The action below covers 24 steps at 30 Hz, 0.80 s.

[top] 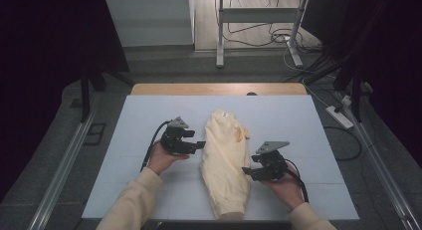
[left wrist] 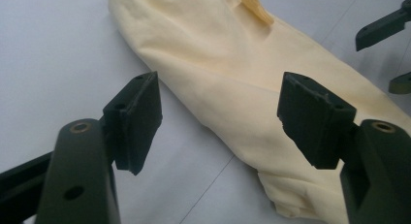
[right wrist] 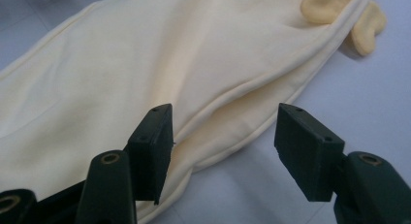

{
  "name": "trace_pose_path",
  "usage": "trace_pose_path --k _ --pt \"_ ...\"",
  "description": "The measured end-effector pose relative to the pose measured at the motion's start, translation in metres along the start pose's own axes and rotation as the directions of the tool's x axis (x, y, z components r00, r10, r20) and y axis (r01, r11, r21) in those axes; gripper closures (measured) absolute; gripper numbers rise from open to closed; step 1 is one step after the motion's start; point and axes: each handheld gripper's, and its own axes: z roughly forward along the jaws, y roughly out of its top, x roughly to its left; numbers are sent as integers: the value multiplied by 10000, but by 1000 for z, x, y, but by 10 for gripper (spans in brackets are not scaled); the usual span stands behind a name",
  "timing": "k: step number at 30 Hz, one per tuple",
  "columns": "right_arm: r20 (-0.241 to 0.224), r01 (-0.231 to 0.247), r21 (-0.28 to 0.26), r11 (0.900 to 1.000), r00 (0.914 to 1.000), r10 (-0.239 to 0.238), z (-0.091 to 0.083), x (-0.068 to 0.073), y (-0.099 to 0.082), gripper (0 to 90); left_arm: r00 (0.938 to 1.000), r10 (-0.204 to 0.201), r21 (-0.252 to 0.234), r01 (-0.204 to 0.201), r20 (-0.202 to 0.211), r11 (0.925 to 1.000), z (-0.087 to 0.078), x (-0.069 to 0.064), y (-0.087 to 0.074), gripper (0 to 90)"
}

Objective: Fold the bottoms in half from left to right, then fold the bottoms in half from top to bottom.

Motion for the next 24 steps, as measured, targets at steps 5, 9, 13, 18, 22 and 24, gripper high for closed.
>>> trace_pose_path --k 5,9,13,18,22,24 --pt "-30 -140 -111 9998 9999 139 0 -9 3 391 10000 -41 -20 41 -25 10000 -1 1 0 321" --pt "38 -343 -264 9991 9994 344 -2 -17 6 389 10000 3 31 -3 -29 10000 -1 0 -1 319" --pt "257 -455 -265 9986 9986 462 -1 -22 7 379 10000 71 0 -71 -4 10000 -1 -2 1 318" --pt "410 -401 -237 9989 9983 410 1 -24 12 374 10000 96 27 -97 15 9999 0 -2 1 318" --pt "437 -315 -178 9993 9985 323 4 -25 16 371 9999 113 2 -113 6 9999 1 -1 3 317" --pt "447 -308 -174 9994 9985 315 6 -25 16 371 10000 94 -7 -94 33 10000 1 0 4 317"
